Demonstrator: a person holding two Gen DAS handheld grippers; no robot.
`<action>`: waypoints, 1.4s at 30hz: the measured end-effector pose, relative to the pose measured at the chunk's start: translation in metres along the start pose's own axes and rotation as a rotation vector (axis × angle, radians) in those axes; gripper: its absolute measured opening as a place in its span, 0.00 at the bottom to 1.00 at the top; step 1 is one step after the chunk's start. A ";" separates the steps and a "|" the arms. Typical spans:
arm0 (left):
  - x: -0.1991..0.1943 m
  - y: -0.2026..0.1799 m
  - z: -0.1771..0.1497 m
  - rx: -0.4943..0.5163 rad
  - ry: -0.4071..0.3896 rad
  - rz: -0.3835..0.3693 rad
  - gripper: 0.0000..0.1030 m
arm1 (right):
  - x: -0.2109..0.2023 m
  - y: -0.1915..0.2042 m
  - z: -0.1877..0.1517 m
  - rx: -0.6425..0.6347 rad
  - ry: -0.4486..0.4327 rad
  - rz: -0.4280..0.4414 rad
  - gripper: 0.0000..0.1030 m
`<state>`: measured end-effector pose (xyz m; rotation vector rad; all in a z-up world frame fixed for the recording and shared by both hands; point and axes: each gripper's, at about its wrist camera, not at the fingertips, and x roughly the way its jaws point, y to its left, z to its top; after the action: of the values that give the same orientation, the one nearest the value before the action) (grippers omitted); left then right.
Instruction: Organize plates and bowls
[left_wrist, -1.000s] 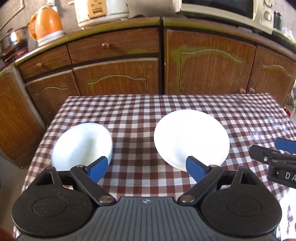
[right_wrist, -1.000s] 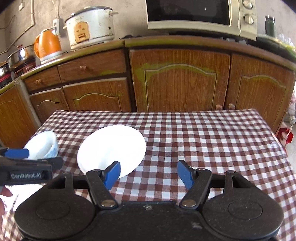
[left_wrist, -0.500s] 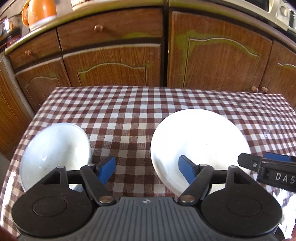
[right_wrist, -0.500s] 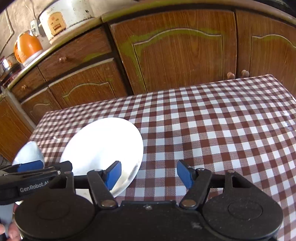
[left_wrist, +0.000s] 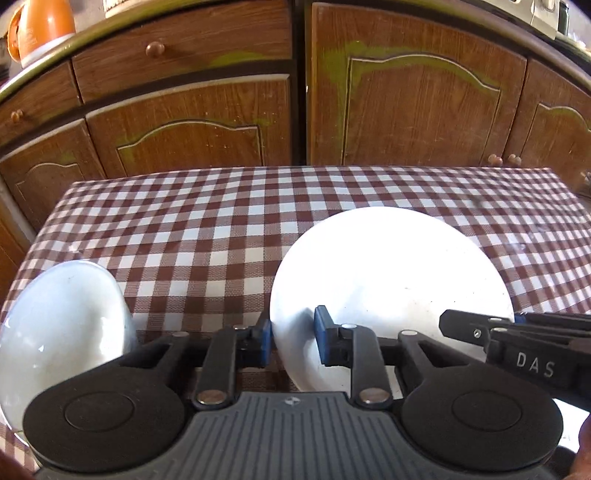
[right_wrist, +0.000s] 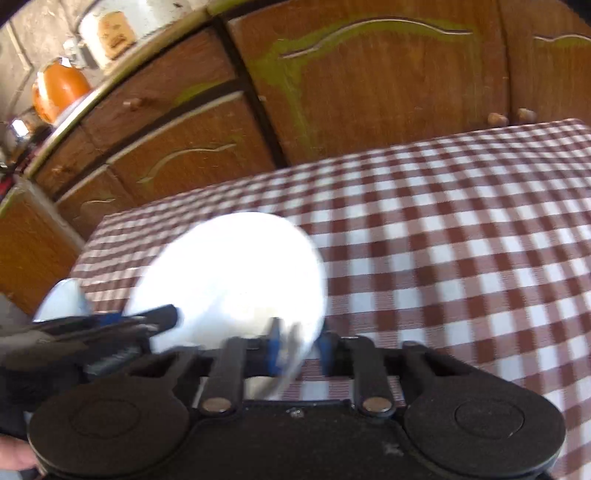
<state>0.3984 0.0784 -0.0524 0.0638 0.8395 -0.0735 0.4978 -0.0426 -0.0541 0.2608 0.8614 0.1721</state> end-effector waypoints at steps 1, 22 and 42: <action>0.000 0.001 -0.001 -0.007 -0.004 -0.008 0.24 | -0.001 0.003 0.000 -0.015 -0.001 -0.012 0.21; -0.099 -0.006 -0.005 -0.043 -0.065 0.003 0.21 | -0.102 0.030 -0.016 -0.074 -0.097 -0.014 0.21; -0.202 -0.021 -0.046 -0.046 -0.117 0.026 0.21 | -0.220 0.055 -0.061 -0.117 -0.149 -0.012 0.21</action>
<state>0.2274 0.0693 0.0670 0.0266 0.7227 -0.0336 0.3077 -0.0363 0.0834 0.1566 0.7027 0.1893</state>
